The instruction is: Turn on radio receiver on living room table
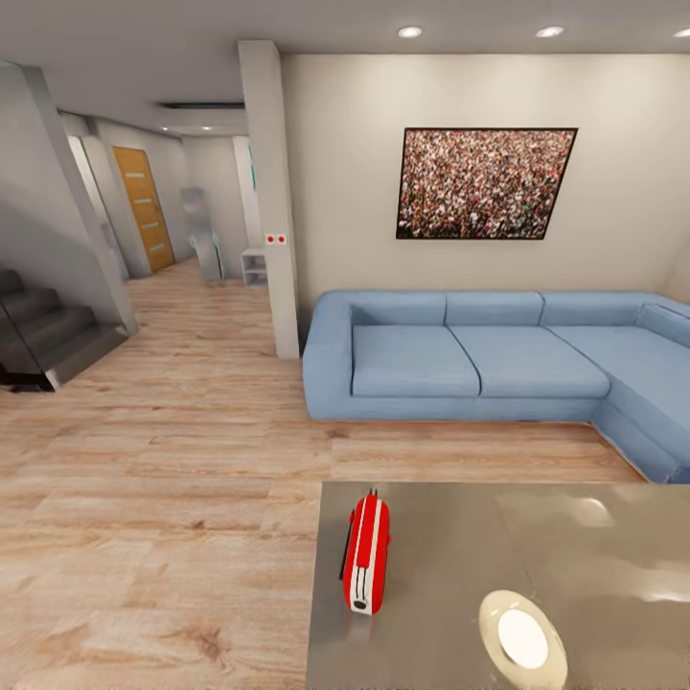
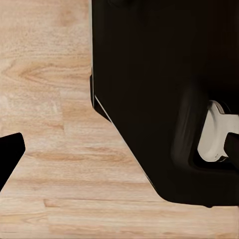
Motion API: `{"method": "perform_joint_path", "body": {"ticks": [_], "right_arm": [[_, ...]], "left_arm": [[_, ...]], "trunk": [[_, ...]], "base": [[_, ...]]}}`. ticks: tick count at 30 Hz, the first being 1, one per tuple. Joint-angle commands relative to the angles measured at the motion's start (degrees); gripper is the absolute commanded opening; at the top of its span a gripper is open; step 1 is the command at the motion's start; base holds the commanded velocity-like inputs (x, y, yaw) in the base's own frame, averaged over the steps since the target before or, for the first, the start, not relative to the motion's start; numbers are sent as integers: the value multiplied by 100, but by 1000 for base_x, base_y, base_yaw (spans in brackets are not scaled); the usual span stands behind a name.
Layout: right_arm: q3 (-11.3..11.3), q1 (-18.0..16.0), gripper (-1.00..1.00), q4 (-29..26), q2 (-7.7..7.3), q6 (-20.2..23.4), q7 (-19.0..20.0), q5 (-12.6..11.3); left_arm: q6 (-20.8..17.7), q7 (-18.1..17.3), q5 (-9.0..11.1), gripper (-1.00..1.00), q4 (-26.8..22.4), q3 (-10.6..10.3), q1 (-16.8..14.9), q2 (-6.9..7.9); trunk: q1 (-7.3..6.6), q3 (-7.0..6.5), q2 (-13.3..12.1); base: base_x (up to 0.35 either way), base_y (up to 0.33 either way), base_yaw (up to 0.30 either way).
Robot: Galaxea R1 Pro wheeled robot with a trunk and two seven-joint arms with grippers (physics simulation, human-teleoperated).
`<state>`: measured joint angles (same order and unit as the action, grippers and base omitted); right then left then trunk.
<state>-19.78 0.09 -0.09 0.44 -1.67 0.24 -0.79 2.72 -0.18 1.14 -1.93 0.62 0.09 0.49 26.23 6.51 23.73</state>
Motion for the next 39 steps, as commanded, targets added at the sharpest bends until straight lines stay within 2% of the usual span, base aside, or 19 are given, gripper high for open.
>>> {"method": "perform_joint_path", "body": {"ticks": [1, 39], "right_arm": [[0, 0, 100, 0, 0, 0, -1, 0], [0, 0, 100, 0, 0, -18, 2, 0]], "left_arm": [[0, 0, 0, 100, 0, 0, 0, 1], [0, 0, 1, 100, 0, 0, 0, 3]], "trunk": [[-23, -9, -41], [-45, 329, -81]], "base": [[0, 0, 0], [0, 0, 0]]}}
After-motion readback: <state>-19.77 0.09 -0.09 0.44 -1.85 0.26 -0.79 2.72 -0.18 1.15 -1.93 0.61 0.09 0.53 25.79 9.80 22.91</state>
